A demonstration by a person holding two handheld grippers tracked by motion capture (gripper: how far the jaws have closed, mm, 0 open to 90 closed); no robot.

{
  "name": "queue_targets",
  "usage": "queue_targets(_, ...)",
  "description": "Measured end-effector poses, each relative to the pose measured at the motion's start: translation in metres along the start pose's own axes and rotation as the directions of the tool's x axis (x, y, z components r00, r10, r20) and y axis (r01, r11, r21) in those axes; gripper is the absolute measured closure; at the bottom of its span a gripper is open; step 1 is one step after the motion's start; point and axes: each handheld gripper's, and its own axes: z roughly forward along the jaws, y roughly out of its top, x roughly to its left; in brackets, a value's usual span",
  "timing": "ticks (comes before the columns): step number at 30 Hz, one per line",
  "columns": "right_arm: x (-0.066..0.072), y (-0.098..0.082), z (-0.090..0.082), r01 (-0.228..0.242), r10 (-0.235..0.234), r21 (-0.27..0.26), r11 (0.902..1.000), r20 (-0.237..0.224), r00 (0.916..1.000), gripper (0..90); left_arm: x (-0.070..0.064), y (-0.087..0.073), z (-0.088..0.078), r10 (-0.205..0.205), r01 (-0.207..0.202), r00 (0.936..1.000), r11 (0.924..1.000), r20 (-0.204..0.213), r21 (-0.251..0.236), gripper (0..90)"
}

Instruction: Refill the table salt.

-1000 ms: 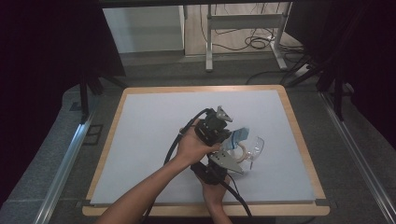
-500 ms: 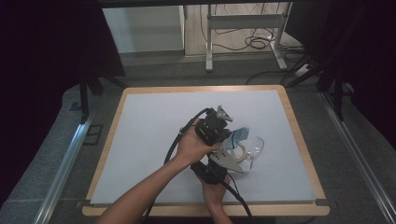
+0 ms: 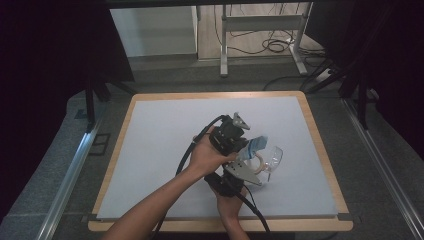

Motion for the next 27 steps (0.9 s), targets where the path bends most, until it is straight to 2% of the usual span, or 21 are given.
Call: queue_targets(27,0.0021,0.0031,0.001,0.011,-0.011,-0.007,0.9999,0.003,0.9999,53.7,0.0005,0.0017,-0.0022,0.006,-0.005,1.0,1.0,-0.007,0.003,89.8)
